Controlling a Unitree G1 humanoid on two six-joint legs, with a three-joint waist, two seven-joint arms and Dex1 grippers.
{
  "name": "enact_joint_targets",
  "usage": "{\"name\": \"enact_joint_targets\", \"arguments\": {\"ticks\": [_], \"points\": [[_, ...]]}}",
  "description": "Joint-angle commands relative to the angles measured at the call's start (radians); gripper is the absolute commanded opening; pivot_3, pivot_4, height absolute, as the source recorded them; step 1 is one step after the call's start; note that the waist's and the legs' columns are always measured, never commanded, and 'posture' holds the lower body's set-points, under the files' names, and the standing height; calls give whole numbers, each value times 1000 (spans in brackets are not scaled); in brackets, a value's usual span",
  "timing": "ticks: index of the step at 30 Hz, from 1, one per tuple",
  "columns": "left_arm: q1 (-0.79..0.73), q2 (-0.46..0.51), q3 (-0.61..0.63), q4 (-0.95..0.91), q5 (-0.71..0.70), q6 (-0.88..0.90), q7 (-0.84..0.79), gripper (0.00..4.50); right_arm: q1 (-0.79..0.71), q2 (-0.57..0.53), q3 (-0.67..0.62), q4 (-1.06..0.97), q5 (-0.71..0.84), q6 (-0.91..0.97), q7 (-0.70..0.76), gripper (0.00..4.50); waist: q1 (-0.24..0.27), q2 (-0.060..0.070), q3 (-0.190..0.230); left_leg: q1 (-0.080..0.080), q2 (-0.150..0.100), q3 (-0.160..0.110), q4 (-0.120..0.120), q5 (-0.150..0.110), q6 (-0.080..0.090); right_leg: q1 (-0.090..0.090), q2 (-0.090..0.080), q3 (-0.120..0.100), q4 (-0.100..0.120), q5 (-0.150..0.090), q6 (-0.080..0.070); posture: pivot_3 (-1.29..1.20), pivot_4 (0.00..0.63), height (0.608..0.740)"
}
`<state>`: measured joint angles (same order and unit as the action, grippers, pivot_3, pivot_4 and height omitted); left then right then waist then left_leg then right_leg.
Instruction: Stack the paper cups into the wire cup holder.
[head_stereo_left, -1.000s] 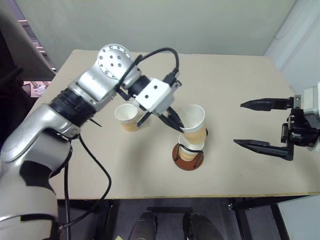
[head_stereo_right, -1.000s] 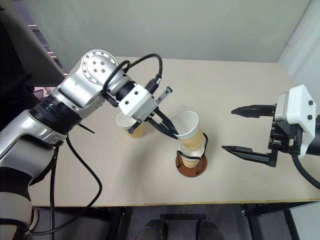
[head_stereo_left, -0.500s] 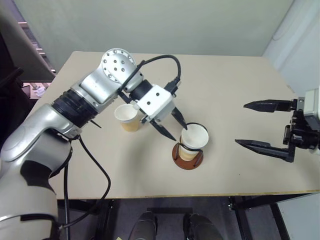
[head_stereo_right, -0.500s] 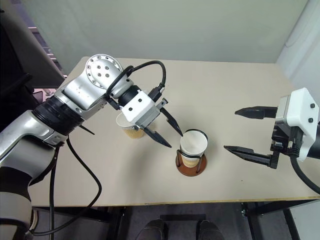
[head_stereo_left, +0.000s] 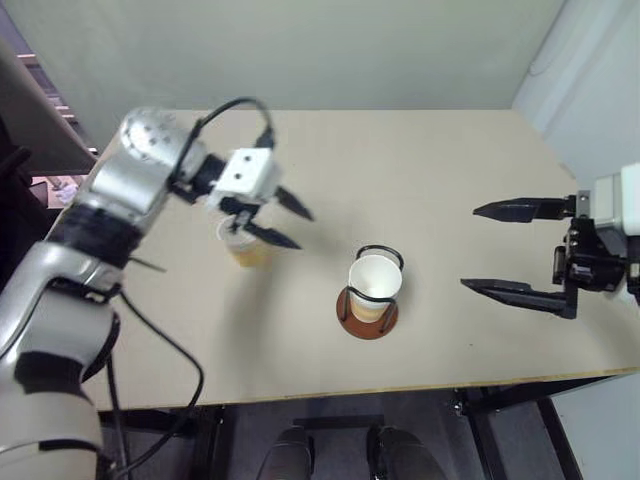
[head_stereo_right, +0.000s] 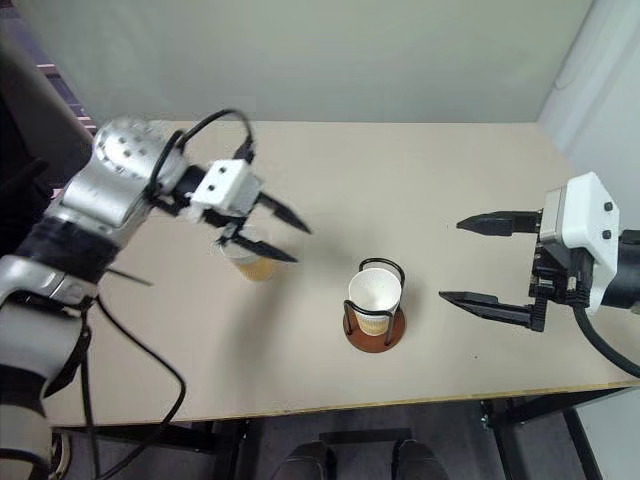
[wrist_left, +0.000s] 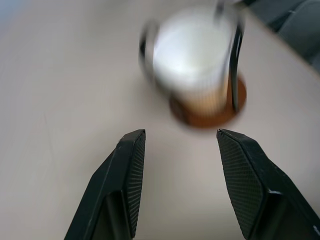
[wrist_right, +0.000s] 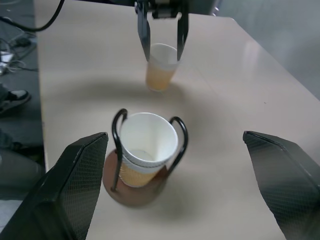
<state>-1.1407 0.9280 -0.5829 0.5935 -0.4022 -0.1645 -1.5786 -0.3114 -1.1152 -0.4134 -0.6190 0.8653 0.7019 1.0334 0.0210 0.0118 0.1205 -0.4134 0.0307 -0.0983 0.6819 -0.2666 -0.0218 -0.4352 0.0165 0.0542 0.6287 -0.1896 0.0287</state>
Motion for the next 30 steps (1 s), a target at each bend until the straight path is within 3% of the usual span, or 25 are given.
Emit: {"name": "enact_joint_targets", "arguments": {"ticks": [1, 6, 15, 30], "points": [[9, 0, 108, 70, 63, 34, 4, 2401, -75, -3, 62, 35, -14, -40, 17, 4500, 5, -1, 0, 0, 0, 0, 1, 0, 0, 0, 0, 1, 0, 0, 1, 0, 150, 740], [32, -33, 175, 121, 143, 47, 4, 2401, -146, -1, 132, 81, -51, -64, 26, 4500, 18, -1, 0, -3, -2, 1, 2, -1, 4, -1, -4, 2, -1, 2, 1, 0, 150, 740], [43, -78, 186, 227, 372, -46, 87, 2401, -110, -14, 109, 53, -60, -51, 7, 4500, 9, -1, 0, -3, -1, 3, 1, -2, 7, -4, -4, 2, -1, 2, 1, 0, 150, 740], [88, -59, 234, 231, 499, -89, 106, 2401, -80, -12, 84, 18, -51, -23, -32, 4500, -6, 0, -1, 9, -1, 5, 0, -1, 8, 6, -2, 6, 0, 3, -2, 0, 150, 740]]}}
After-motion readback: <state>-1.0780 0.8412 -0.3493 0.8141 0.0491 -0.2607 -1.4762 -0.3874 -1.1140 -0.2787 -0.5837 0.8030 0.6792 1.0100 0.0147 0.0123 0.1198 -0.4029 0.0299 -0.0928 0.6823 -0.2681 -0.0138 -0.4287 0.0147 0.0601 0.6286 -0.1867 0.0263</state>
